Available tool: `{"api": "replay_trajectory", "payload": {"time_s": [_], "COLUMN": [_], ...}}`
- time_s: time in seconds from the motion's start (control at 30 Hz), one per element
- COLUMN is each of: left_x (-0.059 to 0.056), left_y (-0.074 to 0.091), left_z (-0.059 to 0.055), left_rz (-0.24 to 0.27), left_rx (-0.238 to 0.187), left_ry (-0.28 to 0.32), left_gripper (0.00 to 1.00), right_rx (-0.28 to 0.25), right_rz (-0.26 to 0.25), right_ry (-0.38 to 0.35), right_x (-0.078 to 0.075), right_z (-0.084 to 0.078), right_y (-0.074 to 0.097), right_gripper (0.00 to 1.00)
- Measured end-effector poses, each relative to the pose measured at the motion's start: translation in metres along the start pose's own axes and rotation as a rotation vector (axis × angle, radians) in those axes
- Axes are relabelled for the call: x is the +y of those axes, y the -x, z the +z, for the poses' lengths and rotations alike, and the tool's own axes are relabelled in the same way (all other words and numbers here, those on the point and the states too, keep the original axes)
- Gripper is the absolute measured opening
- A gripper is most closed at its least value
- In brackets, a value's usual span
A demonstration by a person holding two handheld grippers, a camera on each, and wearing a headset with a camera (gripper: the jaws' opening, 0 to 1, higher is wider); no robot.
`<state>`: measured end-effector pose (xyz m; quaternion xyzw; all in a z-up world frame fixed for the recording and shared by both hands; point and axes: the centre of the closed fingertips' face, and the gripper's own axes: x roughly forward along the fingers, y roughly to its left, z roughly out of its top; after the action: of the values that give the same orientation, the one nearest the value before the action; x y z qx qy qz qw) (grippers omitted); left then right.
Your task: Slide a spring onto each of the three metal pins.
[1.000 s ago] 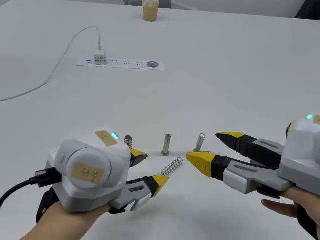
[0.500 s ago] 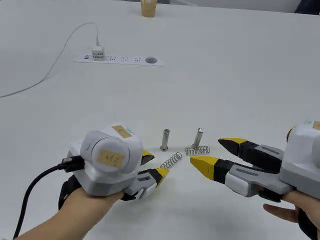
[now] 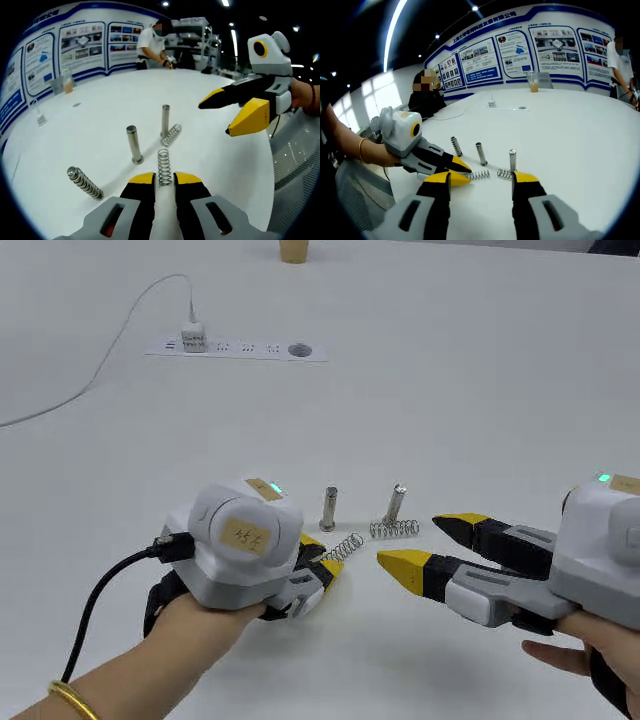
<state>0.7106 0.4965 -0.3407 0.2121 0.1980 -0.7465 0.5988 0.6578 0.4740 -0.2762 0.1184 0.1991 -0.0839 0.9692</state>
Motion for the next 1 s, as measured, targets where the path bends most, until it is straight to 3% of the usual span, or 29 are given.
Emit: {"api": "replay_trajectory", "payload": {"time_s": [0.17,0.37,1.0], "left_x": [0.0031,0.0095,0.0026], "left_y": [-0.0026,-0.0010,0.0001], "left_z": [-0.0046,-0.0047,-0.0058], "left_rz": [-0.006,0.009,-0.001], "left_rx": [0.022,0.017,0.016], "left_ry": [-0.022,-0.033,-0.101], "left_gripper": [0.14,0.12,0.10], "right_rx": [0.009,0.006,-0.016], "right_rz": [0.000,-0.015,-0.015], "right_ry": [-0.011,-0.029,-0.068], "right_x": [-0.0030,-0.0055,-0.0057], "right_z": [-0.0011,-0.0022,0.0009], "right_y": [-0.0014,-0.0003,-0.0013], "right_gripper": [0.50,0.50,0.50]}}
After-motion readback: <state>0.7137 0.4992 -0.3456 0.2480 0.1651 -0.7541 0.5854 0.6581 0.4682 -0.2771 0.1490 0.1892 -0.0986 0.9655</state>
